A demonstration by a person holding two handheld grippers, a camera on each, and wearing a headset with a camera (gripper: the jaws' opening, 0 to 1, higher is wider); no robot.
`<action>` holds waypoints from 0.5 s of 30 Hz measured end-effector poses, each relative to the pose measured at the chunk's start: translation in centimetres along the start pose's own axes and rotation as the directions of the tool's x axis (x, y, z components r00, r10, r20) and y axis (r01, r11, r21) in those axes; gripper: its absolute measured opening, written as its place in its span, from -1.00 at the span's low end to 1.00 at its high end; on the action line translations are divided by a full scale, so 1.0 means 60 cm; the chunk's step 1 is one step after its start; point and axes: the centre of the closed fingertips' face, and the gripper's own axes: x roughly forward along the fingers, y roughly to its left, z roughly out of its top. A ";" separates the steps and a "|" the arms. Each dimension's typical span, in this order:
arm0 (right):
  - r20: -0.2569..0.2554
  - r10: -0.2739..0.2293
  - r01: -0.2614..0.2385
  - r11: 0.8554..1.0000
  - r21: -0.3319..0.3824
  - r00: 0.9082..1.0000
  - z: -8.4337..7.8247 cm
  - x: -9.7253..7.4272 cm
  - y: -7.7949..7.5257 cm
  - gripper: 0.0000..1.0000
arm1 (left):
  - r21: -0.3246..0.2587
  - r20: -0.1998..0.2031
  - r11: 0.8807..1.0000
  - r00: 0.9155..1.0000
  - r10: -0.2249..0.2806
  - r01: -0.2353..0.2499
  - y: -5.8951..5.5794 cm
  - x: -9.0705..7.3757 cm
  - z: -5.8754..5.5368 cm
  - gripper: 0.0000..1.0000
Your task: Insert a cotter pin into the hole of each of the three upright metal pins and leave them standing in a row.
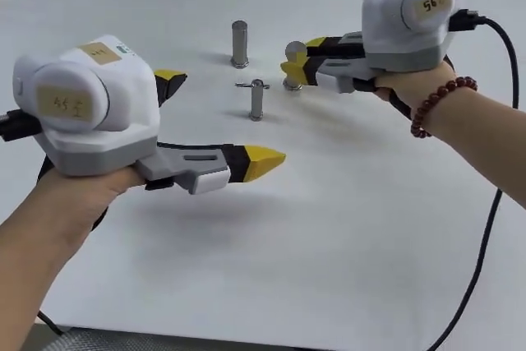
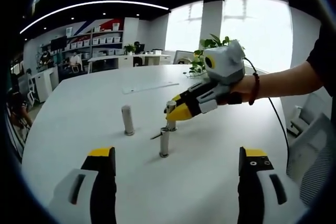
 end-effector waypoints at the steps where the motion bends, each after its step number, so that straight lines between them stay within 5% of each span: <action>1: 0.000 0.001 -0.001 1.000 0.001 1.000 -0.002 -0.004 0.002 -0.85 | 0.000 0.001 1.000 1.000 -0.002 0.002 -0.001 0.000 0.001 0.97; 15: -0.027 0.046 -0.045 0.999 0.017 0.999 -0.049 -0.058 0.051 -0.84 | 0.027 -0.012 0.999 1.000 -0.025 0.025 -0.025 0.005 -0.002 0.98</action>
